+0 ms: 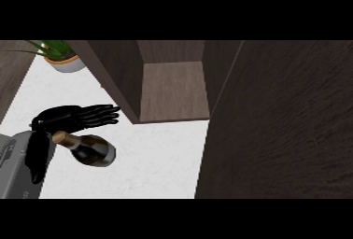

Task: Pick up the wine, place it into the cabinet and close the cabinet

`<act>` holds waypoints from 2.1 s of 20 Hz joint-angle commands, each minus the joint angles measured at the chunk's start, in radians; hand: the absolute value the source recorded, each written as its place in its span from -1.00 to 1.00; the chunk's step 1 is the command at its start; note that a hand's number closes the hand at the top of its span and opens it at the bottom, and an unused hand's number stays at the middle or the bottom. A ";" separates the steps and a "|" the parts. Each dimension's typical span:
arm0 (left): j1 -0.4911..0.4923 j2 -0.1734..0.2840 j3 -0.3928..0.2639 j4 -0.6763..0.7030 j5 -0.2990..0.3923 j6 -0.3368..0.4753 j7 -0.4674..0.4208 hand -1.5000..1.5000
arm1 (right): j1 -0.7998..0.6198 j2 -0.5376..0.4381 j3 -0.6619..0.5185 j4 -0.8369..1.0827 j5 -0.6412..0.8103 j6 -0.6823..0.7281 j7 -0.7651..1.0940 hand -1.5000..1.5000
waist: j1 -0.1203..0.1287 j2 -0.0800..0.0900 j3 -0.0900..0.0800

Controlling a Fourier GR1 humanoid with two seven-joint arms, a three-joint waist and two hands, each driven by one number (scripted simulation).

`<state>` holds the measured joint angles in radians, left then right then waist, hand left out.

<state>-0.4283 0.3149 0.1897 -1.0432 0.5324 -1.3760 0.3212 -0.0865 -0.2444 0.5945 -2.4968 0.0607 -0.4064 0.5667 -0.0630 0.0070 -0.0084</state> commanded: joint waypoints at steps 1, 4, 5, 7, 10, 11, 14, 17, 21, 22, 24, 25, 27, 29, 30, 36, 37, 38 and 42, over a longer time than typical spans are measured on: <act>0.035 -0.044 0.000 -0.019 -0.061 -0.118 -0.058 -1.00 | 0.015 -0.031 -0.010 -0.146 0.055 -0.011 0.064 -1.00 | -0.001 -0.001 -0.001; 0.041 -0.027 -0.045 0.009 -0.084 -0.118 -0.065 -1.00 | 0.006 -0.032 -0.019 -0.137 0.036 -0.018 0.054 -1.00 | 0.005 0.001 0.000; 0.033 -0.015 -0.038 0.045 -0.089 -0.118 -0.060 -1.00 | 0.011 -0.044 -0.008 -0.139 0.028 -0.005 0.036 -1.00 | -0.011 0.004 -0.001; 0.018 -0.063 -0.039 0.097 -0.114 -0.118 -0.046 -1.00 | 0.009 -0.055 0.007 -0.146 0.038 -0.005 0.045 -1.00 | -0.018 0.003 -0.001; 0.012 -0.006 -0.084 0.120 -0.083 -0.118 -0.086 -1.00 | -0.014 -0.061 -0.013 -0.116 0.035 -0.014 0.057 -1.00 | -0.009 0.005 -0.001; 0.004 -0.045 -0.082 0.118 -0.108 -0.118 -0.077 -1.00 | -0.054 -0.035 -0.015 -0.074 0.034 -0.024 0.042 -1.00 | -0.008 0.009 -0.002; 0.005 -0.048 -0.091 0.122 -0.117 -0.118 -0.086 -1.00 | -0.022 -0.069 -0.043 -0.129 -0.007 -0.017 0.061 -1.00 | -0.019 0.008 -0.001; 0.034 -0.064 -0.106 0.100 -0.137 -0.118 -0.102 -1.00 | -0.009 -0.068 -0.004 -0.108 0.030 -0.029 0.043 -1.00 | -0.011 0.004 -0.001; 0.076 -0.065 -0.107 0.072 -0.128 -0.118 -0.143 -1.00 | 0.004 -0.076 0.007 -0.125 0.031 -0.042 0.037 -1.00 | -0.004 0.000 -0.001; 0.063 -0.057 -0.103 0.092 -0.117 -0.118 -0.150 -1.00 | -0.027 -0.082 -0.014 -0.131 0.022 -0.040 0.065 -1.00 | -0.005 0.002 -0.002; 0.058 -0.067 -0.087 0.106 -0.137 -0.118 -0.155 -1.00 | -0.023 -0.080 -0.011 -0.104 0.025 -0.043 0.039 -1.00 | -0.003 0.004 -0.001; 0.079 -0.048 -0.103 0.104 -0.126 -0.118 -0.161 1.00 | 0.003 -0.090 -0.001 -0.138 0.038 -0.056 0.061 -1.00 | -0.005 -0.001 0.000; 0.018 -0.050 -0.112 0.169 -0.112 -0.118 -0.156 1.00 | -0.023 -0.097 0.000 -0.129 0.027 -0.044 0.056 -1.00 | -0.015 0.003 0.000; 0.058 -0.068 -0.107 0.120 -0.139 -0.118 -0.172 1.00 | -0.011 -0.080 0.031 -0.112 0.057 -0.075 0.061 -1.00 | 0.004 -0.001 0.000; 0.029 -0.075 -0.100 0.137 -0.132 -0.118 -0.176 1.00 | -0.030 -0.089 -0.005 -0.116 0.023 -0.062 0.039 -1.00 | -0.009 0.004 -0.001; 0.123 -0.136 0.018 -0.015 -0.205 -0.015 -0.224 1.00 | 0.008 -0.132 -0.023 -0.148 0.021 -0.072 0.052 -1.00 | 0.024 -0.007 0.001; 0.093 -0.098 0.100 -0.004 -0.171 0.106 -0.231 1.00 | -0.025 -0.108 -0.029 -0.097 0.006 -0.080 0.032 -1.00 | 0.037 -0.006 0.000; 0.145 -0.113 0.148 -0.028 -0.165 0.214 -0.228 1.00 | -0.008 -0.102 -0.026 -0.075 0.007 -0.092 0.011 -1.00 | 0.063 -0.018 0.001; 0.224 -0.093 0.355 -0.090 -0.184 0.492 -0.293 1.00 | 0.009 -0.115 -0.052 -0.023 0.016 -0.108 -0.018 -1.00 | 0.130 -0.033 0.007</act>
<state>-0.2815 0.2242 0.3892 -1.0813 0.3757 -1.0963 0.1075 -0.1080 -0.3457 0.5602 -2.4822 0.0431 -0.4985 0.5425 0.0223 -0.0166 -0.0040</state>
